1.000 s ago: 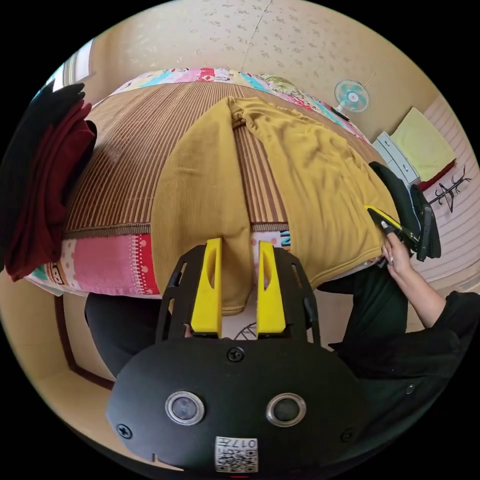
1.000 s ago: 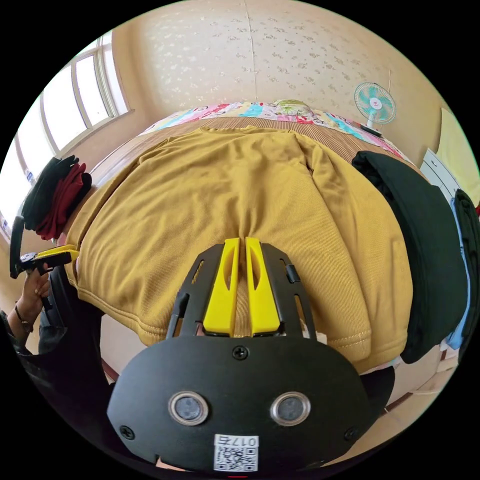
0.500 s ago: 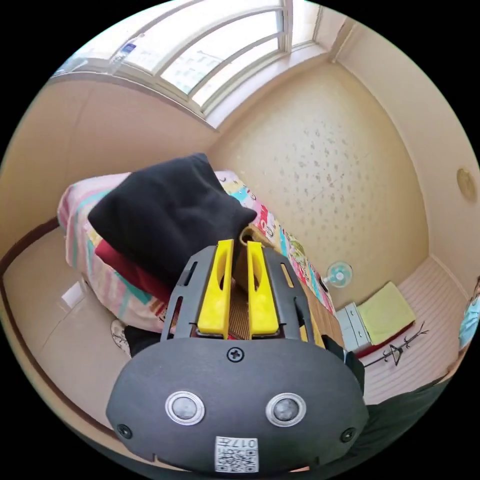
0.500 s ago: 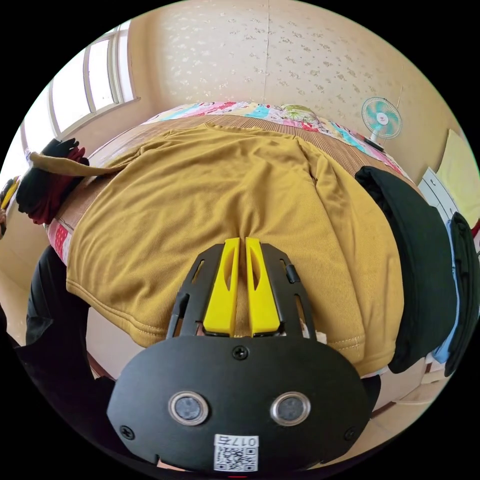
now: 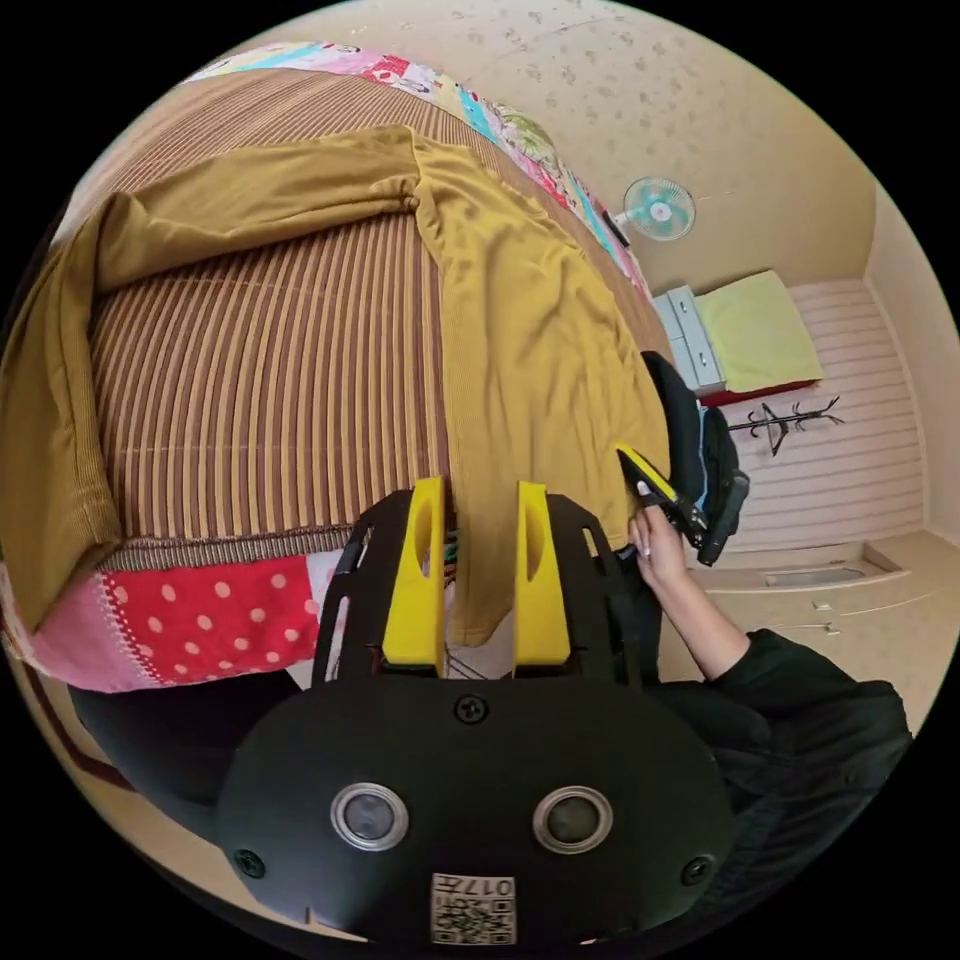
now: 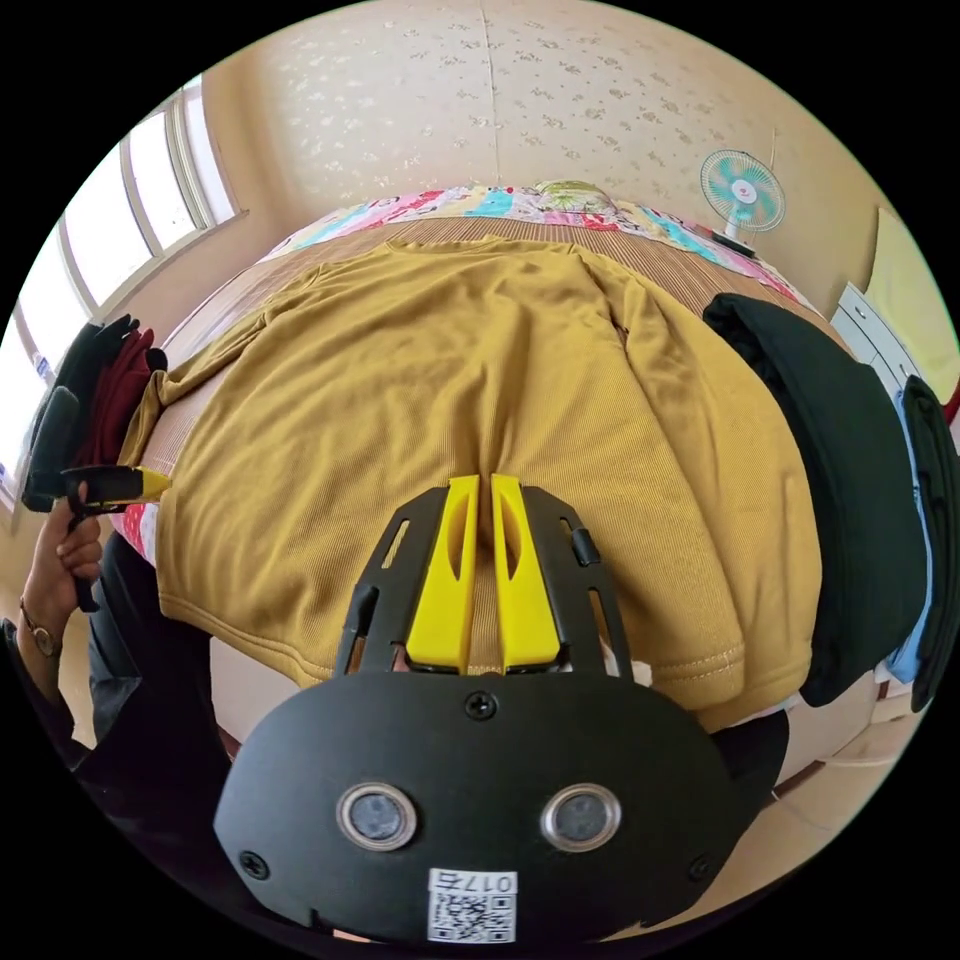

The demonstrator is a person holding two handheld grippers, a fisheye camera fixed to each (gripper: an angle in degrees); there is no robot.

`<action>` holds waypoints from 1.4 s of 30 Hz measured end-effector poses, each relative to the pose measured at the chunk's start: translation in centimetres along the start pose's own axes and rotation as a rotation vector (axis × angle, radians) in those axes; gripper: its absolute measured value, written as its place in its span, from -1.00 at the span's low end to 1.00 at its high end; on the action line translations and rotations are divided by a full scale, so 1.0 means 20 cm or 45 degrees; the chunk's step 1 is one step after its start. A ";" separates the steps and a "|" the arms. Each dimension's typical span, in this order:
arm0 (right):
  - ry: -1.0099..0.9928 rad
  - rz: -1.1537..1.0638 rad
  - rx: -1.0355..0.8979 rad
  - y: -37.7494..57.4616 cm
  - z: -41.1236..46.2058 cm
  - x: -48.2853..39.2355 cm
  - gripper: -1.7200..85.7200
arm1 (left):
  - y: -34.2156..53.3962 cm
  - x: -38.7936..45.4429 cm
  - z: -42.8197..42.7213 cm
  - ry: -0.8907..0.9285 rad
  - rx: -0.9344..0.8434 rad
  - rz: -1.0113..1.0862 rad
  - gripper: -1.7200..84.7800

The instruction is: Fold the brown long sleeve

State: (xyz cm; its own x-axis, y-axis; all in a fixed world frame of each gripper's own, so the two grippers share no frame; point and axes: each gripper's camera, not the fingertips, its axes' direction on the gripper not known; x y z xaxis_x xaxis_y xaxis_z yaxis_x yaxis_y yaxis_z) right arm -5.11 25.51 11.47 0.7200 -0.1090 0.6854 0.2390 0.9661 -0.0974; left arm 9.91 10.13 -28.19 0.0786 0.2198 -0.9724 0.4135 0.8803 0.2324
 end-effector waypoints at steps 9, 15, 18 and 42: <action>-0.237 0.021 -0.053 0.03 -0.28 -0.01 -0.89 | 0.49 -0.17 -0.56 -0.149 0.035 -0.049 -0.88; -0.411 0.015 -0.152 -0.05 -0.52 0.05 -0.89 | 0.86 -0.40 -0.88 -0.084 0.084 -0.199 -0.85; -0.325 0.240 0.038 -0.09 -0.80 0.29 -0.86 | 0.99 -0.47 -1.18 -0.043 0.219 -0.216 -0.84; 0.439 0.054 0.256 -0.85 -2.49 0.95 -0.89 | 1.02 -0.82 -2.63 1.428 0.602 -0.413 -0.75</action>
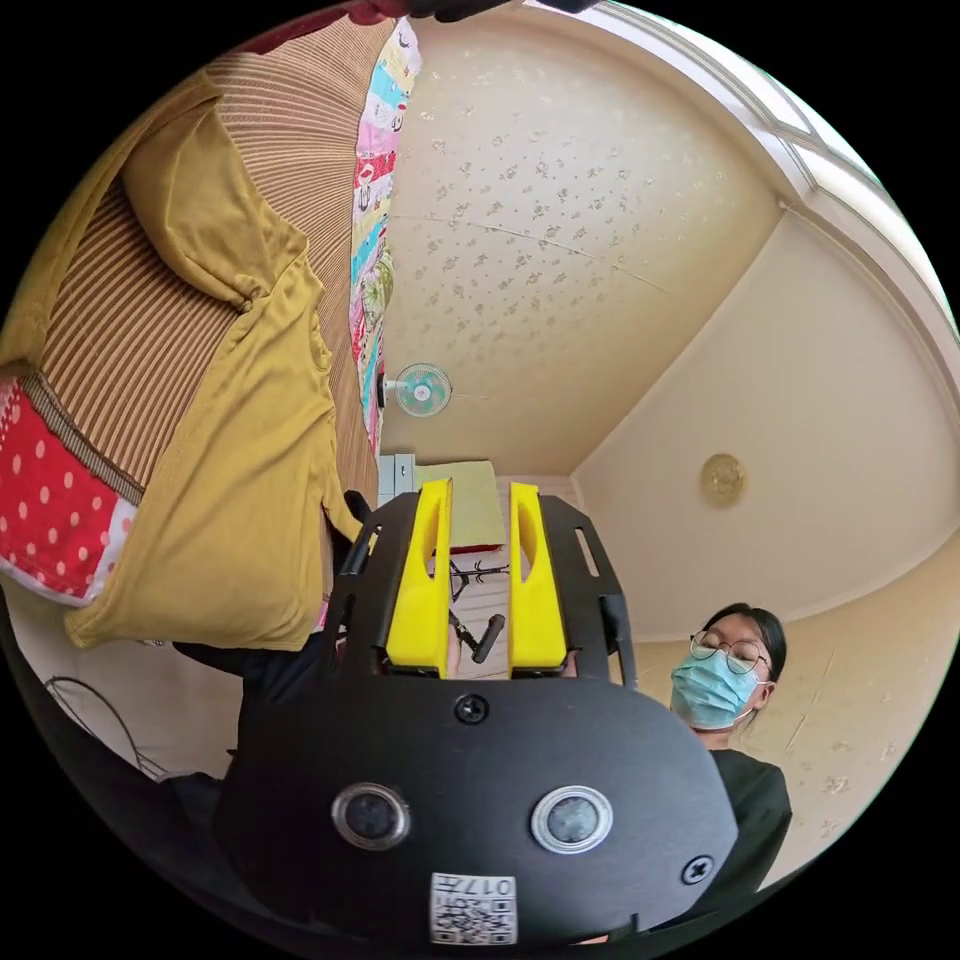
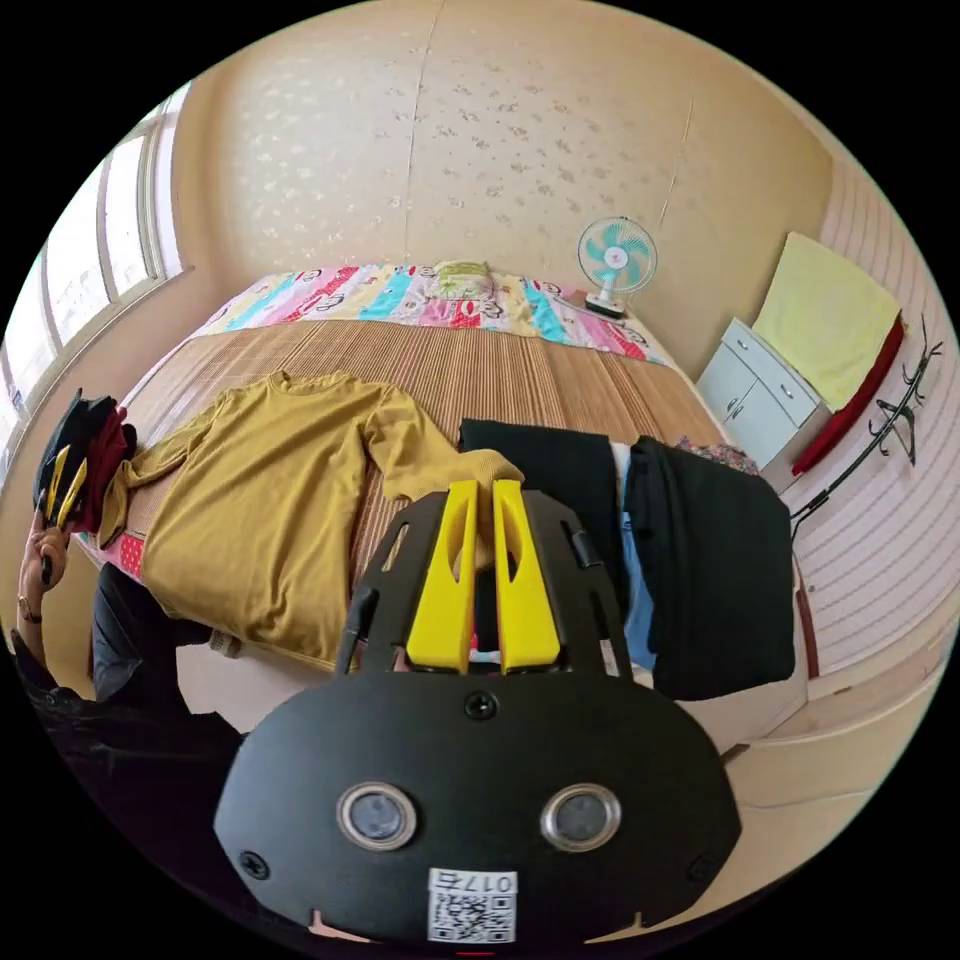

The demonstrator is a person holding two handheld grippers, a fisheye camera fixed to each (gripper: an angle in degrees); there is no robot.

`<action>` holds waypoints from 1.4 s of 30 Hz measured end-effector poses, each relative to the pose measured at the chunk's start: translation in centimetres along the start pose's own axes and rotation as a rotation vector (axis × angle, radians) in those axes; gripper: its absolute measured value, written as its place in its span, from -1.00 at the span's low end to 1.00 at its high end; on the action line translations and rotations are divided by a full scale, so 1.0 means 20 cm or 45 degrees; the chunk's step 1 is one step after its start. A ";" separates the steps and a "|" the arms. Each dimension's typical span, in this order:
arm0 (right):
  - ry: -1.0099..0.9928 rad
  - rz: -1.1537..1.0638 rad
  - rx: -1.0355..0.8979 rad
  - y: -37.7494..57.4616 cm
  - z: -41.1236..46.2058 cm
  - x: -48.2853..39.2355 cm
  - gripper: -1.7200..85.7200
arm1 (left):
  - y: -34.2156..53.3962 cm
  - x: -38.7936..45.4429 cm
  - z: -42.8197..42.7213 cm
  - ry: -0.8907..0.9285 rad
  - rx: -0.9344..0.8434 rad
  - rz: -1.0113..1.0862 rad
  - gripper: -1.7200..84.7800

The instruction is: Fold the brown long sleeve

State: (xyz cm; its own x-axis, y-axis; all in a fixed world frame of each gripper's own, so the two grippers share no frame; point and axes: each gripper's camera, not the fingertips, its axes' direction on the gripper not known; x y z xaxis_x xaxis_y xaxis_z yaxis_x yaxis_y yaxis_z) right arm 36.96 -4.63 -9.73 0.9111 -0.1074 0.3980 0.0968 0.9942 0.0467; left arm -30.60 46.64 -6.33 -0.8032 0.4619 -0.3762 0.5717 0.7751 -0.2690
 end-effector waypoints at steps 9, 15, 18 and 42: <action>0.182 0.484 -0.260 0.53 0.21 0.72 -0.90 | 0.00 0.10 -0.23 0.060 0.050 -0.116 -0.74; -0.332 1.244 -0.163 1.11 0.13 1.17 -0.90 | -0.06 0.15 -0.30 0.018 0.070 -0.166 -0.73; -0.777 1.514 -0.020 1.26 0.15 1.32 -0.86 | -0.09 0.20 -0.26 -0.030 0.035 -0.156 -0.73; -1.114 1.907 0.238 1.25 0.02 1.57 -0.85 | -0.09 0.21 -0.36 -0.082 0.051 -0.120 -0.71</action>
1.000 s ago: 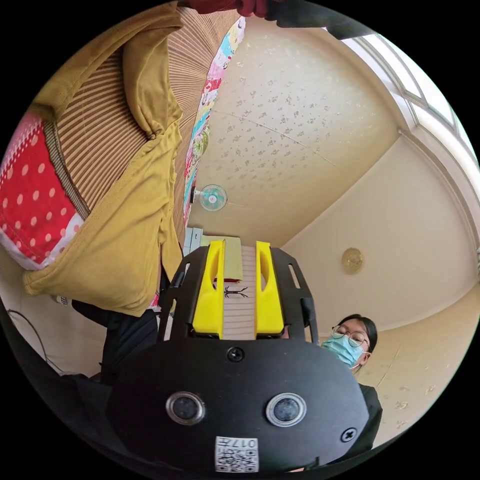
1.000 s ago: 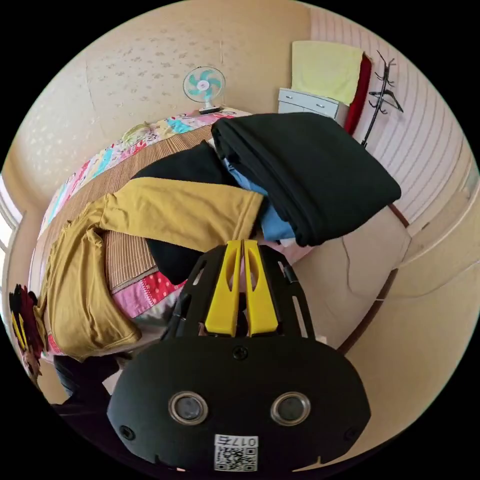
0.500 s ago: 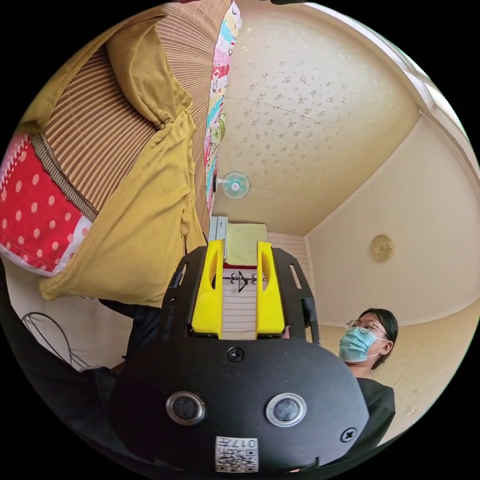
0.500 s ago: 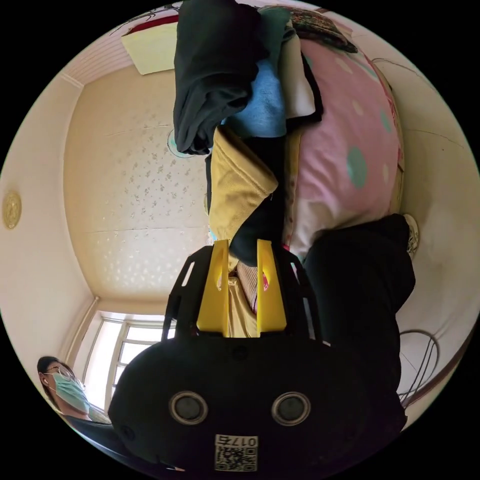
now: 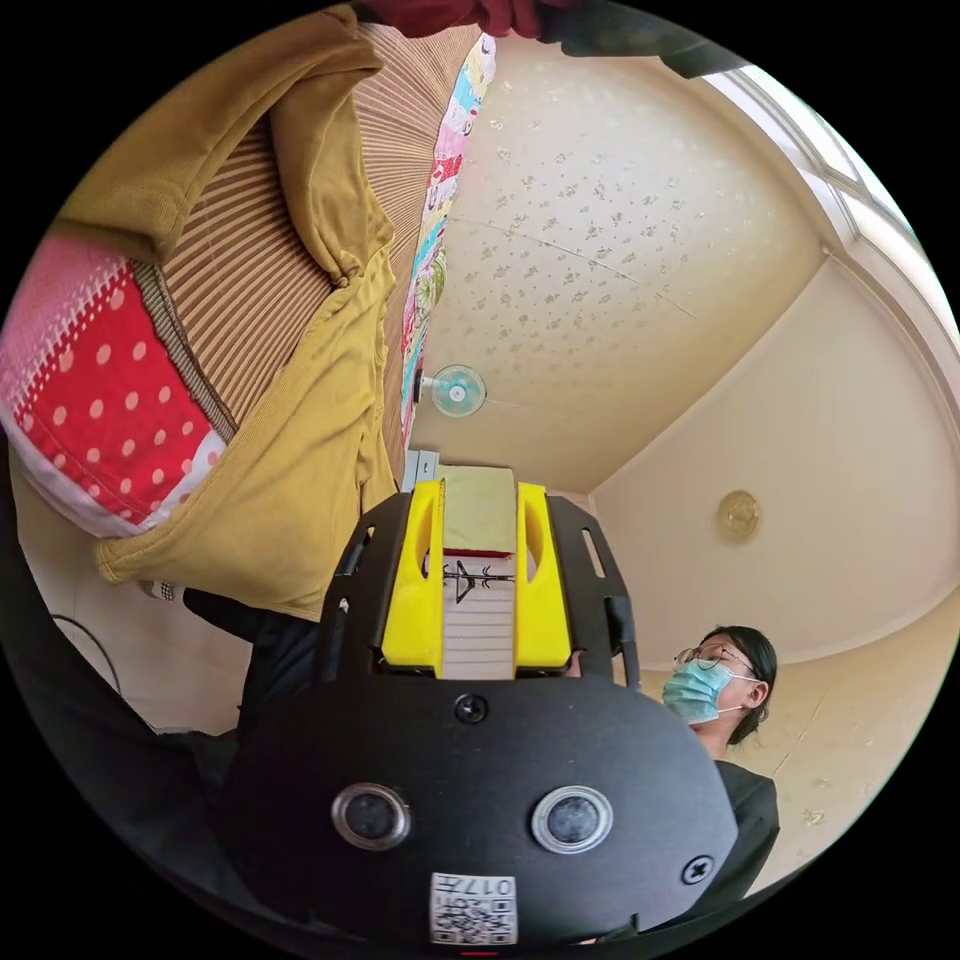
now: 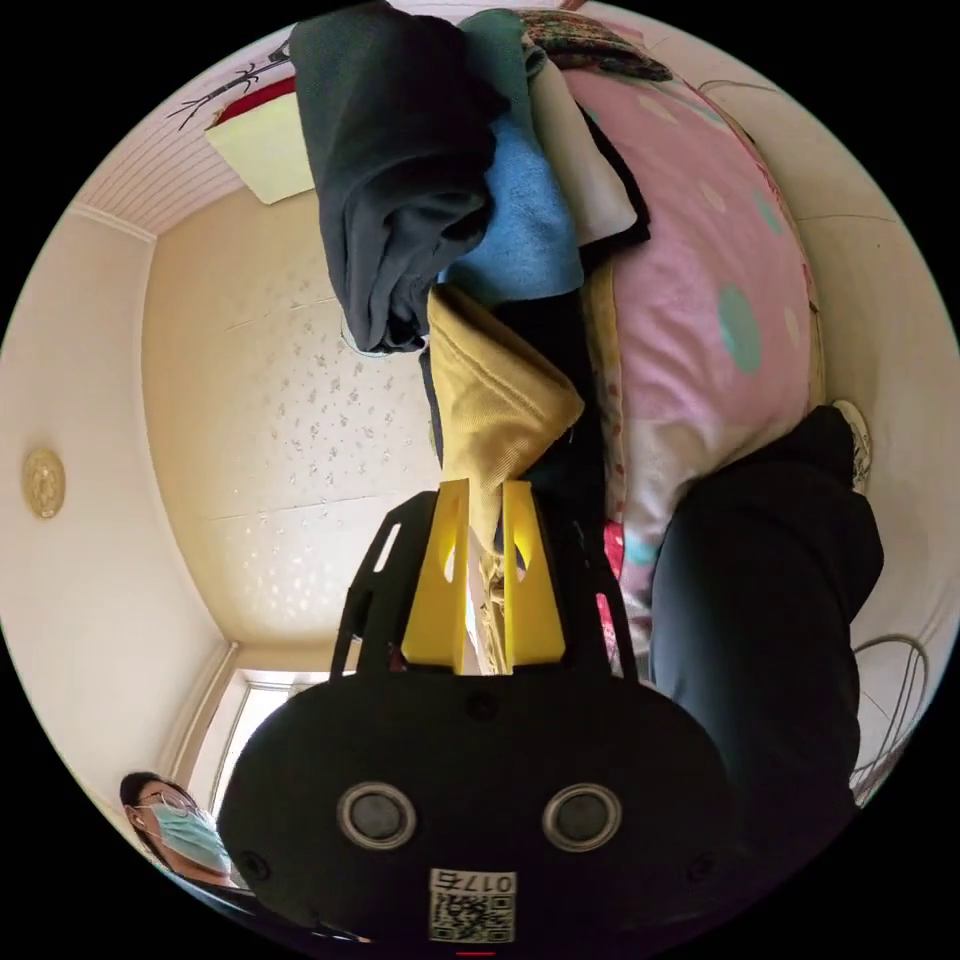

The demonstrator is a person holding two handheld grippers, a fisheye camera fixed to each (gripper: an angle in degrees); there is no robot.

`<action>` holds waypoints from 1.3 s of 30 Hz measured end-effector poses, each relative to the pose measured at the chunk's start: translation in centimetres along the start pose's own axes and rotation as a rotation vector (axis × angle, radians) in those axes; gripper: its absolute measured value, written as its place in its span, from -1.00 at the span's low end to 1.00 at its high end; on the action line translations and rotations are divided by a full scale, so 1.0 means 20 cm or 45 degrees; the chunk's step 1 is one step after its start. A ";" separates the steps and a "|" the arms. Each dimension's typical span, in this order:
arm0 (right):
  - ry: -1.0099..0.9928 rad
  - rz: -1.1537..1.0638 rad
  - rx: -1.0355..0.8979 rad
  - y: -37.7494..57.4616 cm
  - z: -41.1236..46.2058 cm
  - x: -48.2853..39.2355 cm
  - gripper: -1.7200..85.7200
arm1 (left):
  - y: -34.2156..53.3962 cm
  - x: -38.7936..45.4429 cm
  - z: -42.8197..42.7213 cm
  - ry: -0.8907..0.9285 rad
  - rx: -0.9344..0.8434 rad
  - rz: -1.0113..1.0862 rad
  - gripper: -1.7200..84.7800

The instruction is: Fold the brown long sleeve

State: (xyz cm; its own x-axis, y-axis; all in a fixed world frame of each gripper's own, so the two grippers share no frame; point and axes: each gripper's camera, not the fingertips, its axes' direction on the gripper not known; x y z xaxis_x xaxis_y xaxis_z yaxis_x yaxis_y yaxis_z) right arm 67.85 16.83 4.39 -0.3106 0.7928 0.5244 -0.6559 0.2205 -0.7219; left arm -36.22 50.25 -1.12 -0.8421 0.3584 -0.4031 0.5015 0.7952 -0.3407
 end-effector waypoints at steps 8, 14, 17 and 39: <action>-0.008 -0.898 -0.109 0.41 0.83 -1.20 -0.89 | 0.05 -0.01 -0.07 -0.041 0.017 0.080 -0.71; -0.201 -1.458 -0.587 1.56 1.93 -1.54 -0.88 | 0.18 -0.15 -0.12 -0.095 0.103 0.113 -0.71; -0.223 -1.512 -0.981 2.12 2.40 -1.23 -0.86 | 0.25 -0.30 -0.10 -0.100 0.127 0.093 -0.71; 0.918 -1.477 -1.176 2.00 2.11 0.47 -0.91 | 0.15 -1.55 1.21 -1.240 -0.291 0.401 -0.76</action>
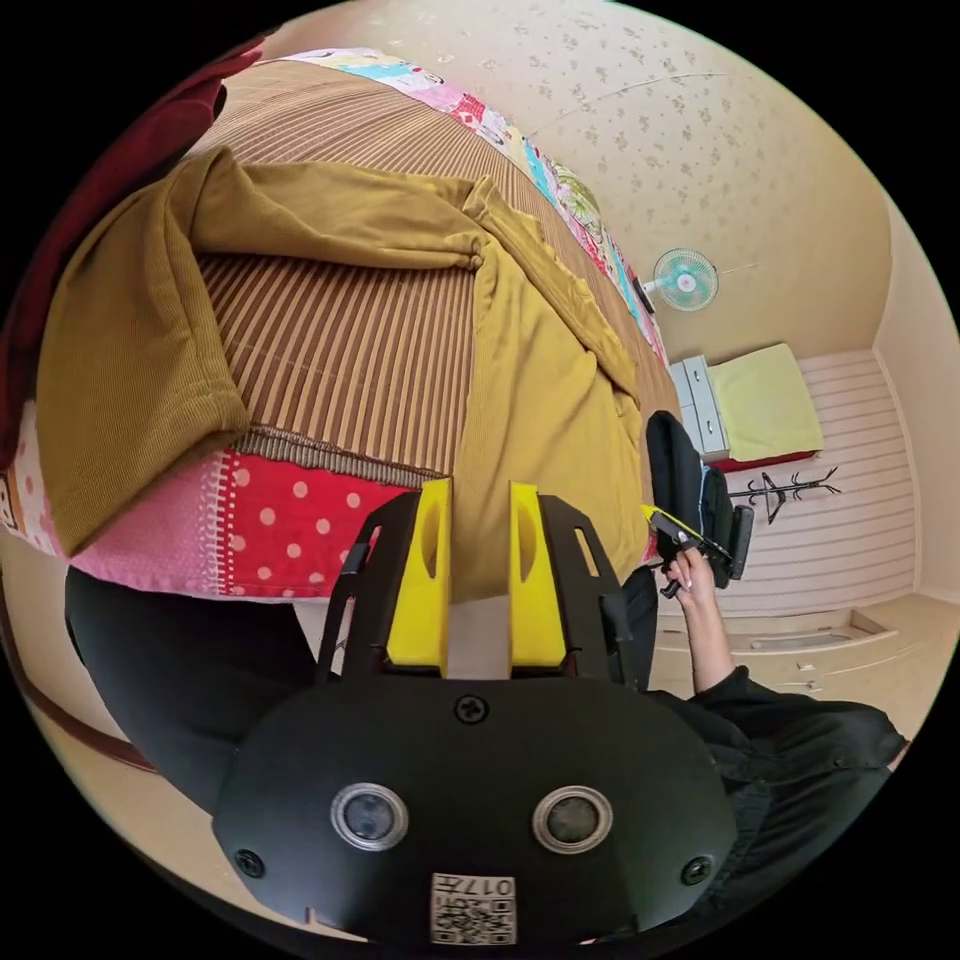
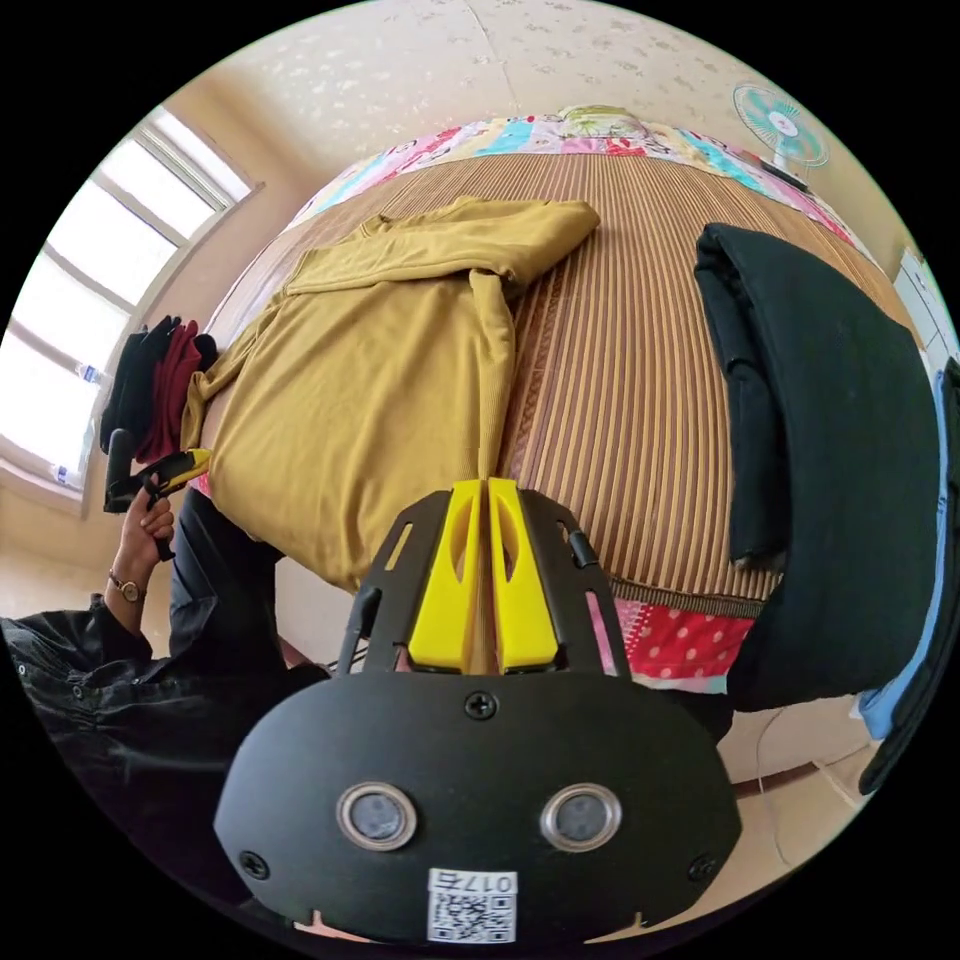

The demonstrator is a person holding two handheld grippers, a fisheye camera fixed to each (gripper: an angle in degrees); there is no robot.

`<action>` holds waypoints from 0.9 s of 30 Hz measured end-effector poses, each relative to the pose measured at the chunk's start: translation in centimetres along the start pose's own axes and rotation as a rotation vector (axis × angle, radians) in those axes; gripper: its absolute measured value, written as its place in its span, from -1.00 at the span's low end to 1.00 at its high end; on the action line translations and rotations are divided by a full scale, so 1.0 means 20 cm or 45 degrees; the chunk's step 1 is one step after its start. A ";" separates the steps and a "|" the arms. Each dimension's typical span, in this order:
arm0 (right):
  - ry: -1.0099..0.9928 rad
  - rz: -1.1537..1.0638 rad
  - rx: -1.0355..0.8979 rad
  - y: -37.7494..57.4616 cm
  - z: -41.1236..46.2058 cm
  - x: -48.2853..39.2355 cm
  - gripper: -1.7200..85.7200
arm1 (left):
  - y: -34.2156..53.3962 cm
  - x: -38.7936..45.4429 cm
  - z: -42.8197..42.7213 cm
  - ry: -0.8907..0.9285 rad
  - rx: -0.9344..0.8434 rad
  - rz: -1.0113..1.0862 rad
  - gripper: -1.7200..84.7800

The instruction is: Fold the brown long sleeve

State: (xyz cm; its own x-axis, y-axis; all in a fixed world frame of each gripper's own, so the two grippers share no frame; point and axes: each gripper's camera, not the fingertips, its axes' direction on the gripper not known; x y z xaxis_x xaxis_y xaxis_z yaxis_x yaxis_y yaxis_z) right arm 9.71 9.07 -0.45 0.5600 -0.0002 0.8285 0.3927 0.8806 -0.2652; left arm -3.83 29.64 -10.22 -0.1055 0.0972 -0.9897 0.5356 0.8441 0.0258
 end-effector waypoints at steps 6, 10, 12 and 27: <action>0.108 0.054 -0.053 0.18 0.12 0.09 -0.93 | 0.29 -0.13 0.10 -0.064 0.079 -0.025 -0.74; 0.132 0.073 -0.038 0.18 0.18 0.14 -0.93 | 0.44 -0.20 0.01 -0.300 0.288 -0.010 -0.73; 0.085 0.113 -0.041 0.17 0.19 0.21 -0.93 | 0.46 -0.21 -0.02 -0.413 0.369 0.022 -0.72; -0.136 0.287 -0.003 0.19 0.13 0.67 -0.91 | 0.38 -0.54 0.30 -0.683 0.229 0.191 -0.84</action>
State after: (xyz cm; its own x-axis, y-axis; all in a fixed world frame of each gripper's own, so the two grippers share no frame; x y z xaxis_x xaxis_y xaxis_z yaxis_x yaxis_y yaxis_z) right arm 16.73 13.65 10.97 0.5534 0.2467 0.7955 0.2683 0.8514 -0.4507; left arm 6.49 31.89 -0.20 0.3960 -0.1114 -0.9115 0.6506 0.7345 0.1929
